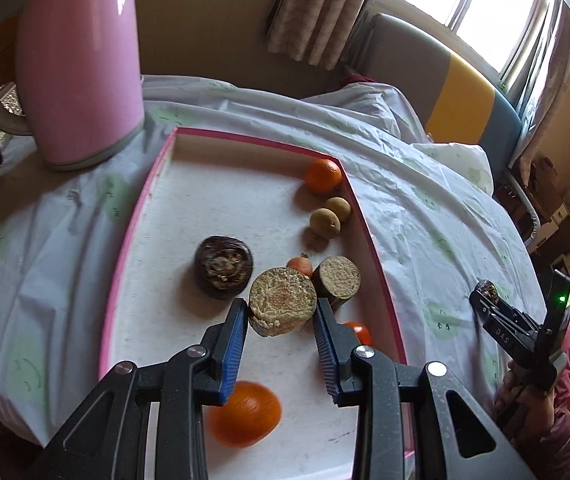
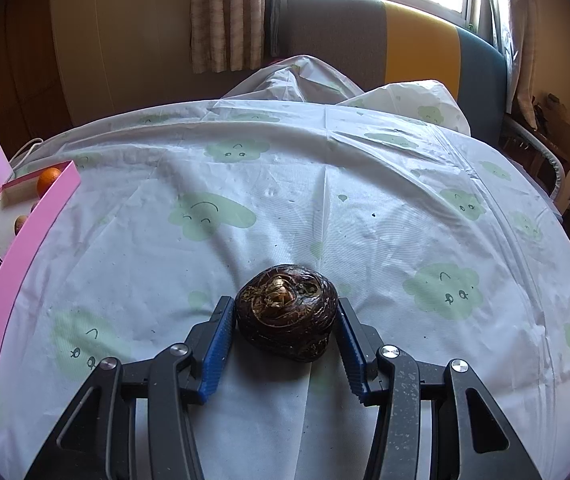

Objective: Organize fruits
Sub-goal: 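Carry the sliced root piece into the tray with the left gripper while the right holds the dark fruit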

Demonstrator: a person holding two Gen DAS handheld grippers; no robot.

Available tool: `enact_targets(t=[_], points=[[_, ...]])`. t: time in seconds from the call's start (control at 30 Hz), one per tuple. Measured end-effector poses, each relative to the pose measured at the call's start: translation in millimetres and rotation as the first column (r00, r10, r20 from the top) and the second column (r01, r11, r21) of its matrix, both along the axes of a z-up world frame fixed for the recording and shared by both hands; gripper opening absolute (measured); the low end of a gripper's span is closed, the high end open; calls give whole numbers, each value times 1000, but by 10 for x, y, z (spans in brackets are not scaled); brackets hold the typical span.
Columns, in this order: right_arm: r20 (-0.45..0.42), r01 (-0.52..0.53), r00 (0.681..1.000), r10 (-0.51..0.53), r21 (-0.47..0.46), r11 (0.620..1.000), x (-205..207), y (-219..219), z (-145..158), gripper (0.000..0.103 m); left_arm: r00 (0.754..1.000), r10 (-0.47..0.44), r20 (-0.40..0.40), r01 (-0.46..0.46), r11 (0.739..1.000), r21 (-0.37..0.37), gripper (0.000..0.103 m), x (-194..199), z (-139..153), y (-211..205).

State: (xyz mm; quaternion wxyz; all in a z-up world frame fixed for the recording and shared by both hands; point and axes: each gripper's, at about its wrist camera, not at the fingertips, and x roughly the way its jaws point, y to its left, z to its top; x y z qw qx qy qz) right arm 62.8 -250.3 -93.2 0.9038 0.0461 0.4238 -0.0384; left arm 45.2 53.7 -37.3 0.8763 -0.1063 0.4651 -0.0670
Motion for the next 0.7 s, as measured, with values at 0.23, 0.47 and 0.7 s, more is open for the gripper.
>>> enact_targets(t=[0.23, 0.47, 0.7], points=[[2, 1, 1000, -1, 9, 1000, 0, -10, -3, 50, 998, -19, -54, 22, 999, 46, 35, 28, -206, -129], [2, 0, 1000, 0, 9, 1000, -1, -15, -5, 51, 999, -20, -32, 24, 994, 107, 36, -11, -207, -200], [2, 0, 1000, 0, 8, 1000, -1, -15, -5, 50, 1000, -5, -17, 7, 987, 163, 36, -33, -209, -227]])
